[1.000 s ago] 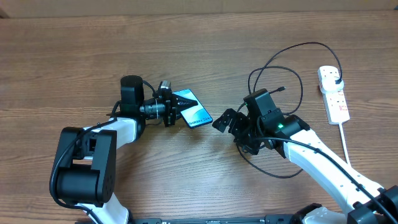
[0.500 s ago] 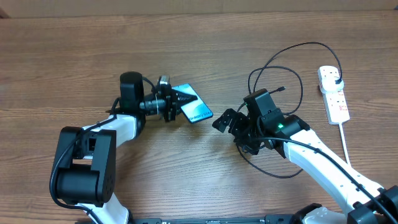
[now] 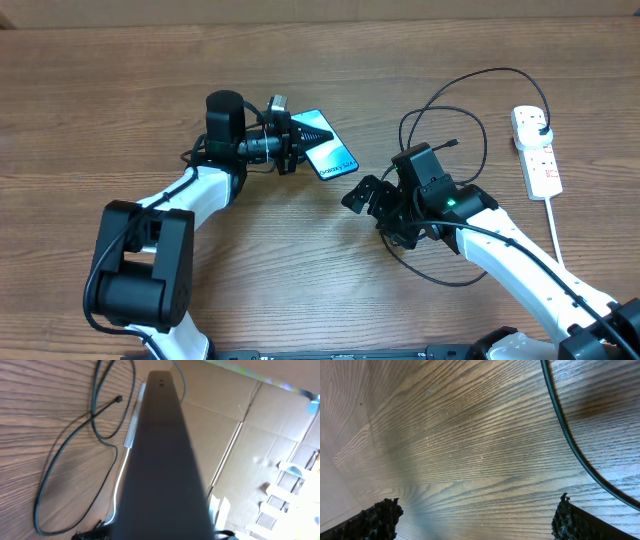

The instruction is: Plug charger to phone and switch on socket

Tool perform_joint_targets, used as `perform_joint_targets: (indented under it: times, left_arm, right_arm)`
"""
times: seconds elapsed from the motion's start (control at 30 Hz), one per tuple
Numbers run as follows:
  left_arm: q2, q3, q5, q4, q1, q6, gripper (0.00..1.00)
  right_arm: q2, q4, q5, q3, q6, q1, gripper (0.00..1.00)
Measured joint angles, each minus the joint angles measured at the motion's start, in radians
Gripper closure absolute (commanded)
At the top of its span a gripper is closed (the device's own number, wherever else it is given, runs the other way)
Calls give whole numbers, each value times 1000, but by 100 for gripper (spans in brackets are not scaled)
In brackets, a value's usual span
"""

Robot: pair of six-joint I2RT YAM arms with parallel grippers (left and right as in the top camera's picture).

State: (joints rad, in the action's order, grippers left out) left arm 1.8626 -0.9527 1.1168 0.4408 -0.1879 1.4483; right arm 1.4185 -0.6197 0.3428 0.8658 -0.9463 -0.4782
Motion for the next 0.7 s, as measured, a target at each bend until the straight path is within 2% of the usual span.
perform_joint_targets:
  times: [0.43,0.7]
  left_arm:
    - [26,0,10,-3,0,0,96]
    - [26,0,98,-3,0,0,96]
  right_arm:
    - [0,-1,-10,0,2,0,0]
    - [0,7,-78,0,4,0,0]
